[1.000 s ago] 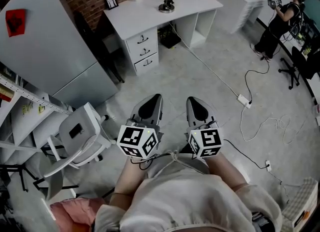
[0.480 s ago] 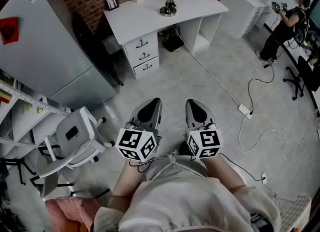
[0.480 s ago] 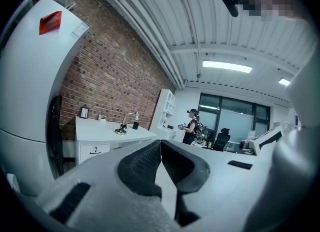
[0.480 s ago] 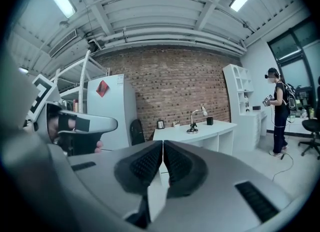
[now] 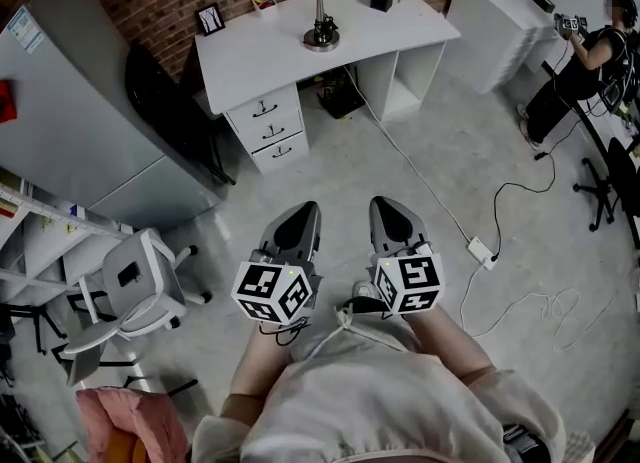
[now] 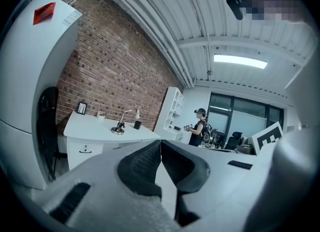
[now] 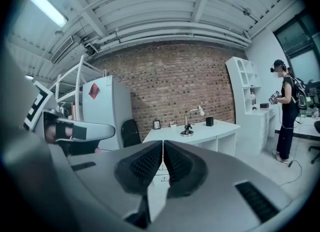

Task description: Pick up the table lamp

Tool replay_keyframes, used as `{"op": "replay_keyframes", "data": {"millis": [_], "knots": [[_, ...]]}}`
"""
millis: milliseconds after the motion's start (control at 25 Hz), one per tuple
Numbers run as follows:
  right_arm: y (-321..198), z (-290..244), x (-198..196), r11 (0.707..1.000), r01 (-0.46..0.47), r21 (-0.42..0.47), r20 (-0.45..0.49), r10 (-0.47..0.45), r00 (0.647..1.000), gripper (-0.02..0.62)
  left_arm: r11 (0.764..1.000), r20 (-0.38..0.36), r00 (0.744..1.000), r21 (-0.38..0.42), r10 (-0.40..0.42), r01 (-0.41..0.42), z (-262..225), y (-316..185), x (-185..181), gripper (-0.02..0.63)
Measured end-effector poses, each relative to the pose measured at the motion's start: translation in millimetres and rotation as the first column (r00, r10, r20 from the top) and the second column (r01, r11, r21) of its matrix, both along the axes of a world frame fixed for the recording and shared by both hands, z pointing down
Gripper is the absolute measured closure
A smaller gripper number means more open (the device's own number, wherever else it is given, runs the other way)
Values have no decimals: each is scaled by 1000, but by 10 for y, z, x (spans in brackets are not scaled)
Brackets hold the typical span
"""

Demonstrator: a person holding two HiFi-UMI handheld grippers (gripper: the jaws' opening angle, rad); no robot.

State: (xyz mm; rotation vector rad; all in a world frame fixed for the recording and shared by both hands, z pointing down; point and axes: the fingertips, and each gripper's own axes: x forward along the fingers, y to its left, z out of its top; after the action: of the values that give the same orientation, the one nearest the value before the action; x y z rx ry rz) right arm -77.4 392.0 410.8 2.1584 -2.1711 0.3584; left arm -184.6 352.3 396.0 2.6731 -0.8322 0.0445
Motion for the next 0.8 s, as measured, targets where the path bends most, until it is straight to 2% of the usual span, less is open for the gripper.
{"op": "replay_keyframes", "data": {"millis": [160, 320, 560, 800], "knots": [[-115, 42, 565, 1000, 9, -21, 1, -9, 1000, 568, 1000, -6, 1000, -20, -13, 13, 60, -75, 540, 586], [-223, 82, 979, 1000, 10, -24, 25, -10, 1000, 568, 999, 0, 1000, -46, -13, 14, 149, -135, 913, 586], [-544, 139, 1300, 1000, 0, -25, 55, 2, 998, 568, 996, 3, 999, -79, -33, 33, 232, -494, 1125, 586], [-1035, 267, 1557, 998, -28, -48, 51, 30, 998, 568, 996, 0, 1000, -93, -9, 9, 352, -1051, 1389, 586]]}}
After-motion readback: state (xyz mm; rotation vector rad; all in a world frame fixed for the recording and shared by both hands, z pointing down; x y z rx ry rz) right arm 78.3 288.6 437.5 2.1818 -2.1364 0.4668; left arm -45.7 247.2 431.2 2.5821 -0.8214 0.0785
